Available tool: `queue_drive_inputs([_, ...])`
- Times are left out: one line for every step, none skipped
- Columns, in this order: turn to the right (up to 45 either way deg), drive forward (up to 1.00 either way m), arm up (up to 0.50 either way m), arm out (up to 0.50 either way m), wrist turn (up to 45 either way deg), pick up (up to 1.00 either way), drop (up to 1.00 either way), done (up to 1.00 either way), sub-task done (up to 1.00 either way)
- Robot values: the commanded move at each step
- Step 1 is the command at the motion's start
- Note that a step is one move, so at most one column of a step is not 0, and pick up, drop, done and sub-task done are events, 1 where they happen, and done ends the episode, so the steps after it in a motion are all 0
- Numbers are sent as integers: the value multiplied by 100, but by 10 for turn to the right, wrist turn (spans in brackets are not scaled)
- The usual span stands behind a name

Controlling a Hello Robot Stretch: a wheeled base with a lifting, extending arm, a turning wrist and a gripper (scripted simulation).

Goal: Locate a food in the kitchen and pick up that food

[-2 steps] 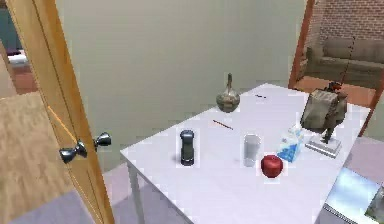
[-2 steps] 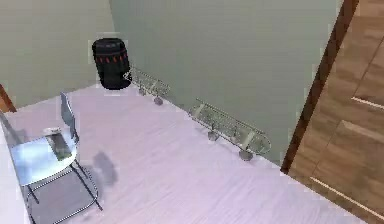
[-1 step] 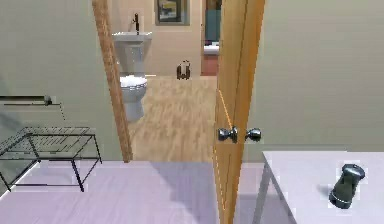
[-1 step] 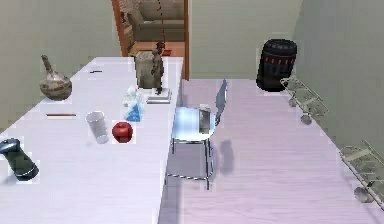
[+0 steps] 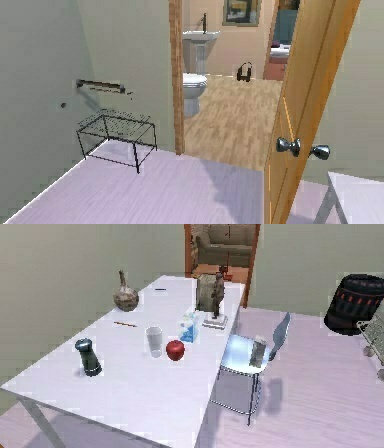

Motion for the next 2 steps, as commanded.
queue_drive_inputs([0, 0, 50, 0, 0, 0, 0, 0, 0])
queue_drive_inputs([0, 0, 38, 0, 0, 0, 0, 0, 0])
